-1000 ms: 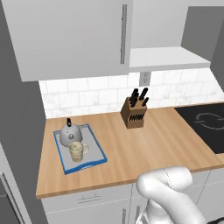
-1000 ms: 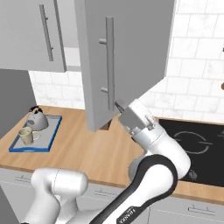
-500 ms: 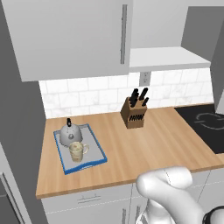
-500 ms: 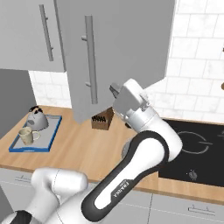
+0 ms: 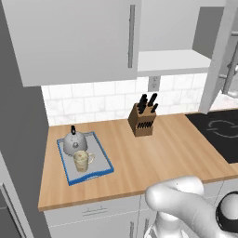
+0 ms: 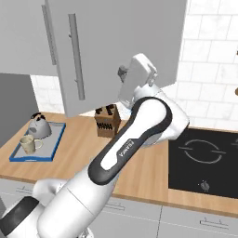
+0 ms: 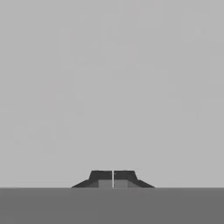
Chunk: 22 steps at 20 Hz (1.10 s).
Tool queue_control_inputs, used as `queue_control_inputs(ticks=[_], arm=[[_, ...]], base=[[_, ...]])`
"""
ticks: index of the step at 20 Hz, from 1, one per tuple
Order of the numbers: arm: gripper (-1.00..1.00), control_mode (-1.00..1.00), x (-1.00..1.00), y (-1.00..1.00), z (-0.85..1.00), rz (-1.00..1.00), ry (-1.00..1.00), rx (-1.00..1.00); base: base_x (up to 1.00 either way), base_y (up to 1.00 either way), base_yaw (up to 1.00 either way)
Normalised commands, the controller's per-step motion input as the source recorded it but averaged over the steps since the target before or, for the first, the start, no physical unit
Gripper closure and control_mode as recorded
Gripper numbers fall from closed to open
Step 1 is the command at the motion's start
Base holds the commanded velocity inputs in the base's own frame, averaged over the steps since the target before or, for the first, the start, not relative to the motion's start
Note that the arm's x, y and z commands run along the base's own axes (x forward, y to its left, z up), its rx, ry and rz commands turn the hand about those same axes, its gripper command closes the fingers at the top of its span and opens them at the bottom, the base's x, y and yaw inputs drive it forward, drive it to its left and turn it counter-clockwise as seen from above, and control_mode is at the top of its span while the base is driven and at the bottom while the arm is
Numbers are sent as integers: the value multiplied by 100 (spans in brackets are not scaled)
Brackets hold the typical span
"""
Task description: Pick the kettle from the counter and place it on the tray. Then pick the mug from the cabinet and place it on the tray. Then close the cabinet doors.
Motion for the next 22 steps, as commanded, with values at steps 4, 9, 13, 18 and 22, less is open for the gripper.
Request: queue_control_inputs(ticks=[4,9,13,18,22], arm=[[100,-100,86,45,1,-14,26,0],[100,-100,84,64,-1,-20,10,0],[100,-100,87,79,-6,-26,9,0],[100,-100,98,65,0,-25,8,0],[100,-100,100,52,-1,-14,22,0]], base=[[0,0,0],[0,0,0],[0,0,0],[0,0,0],[0,0,0]])
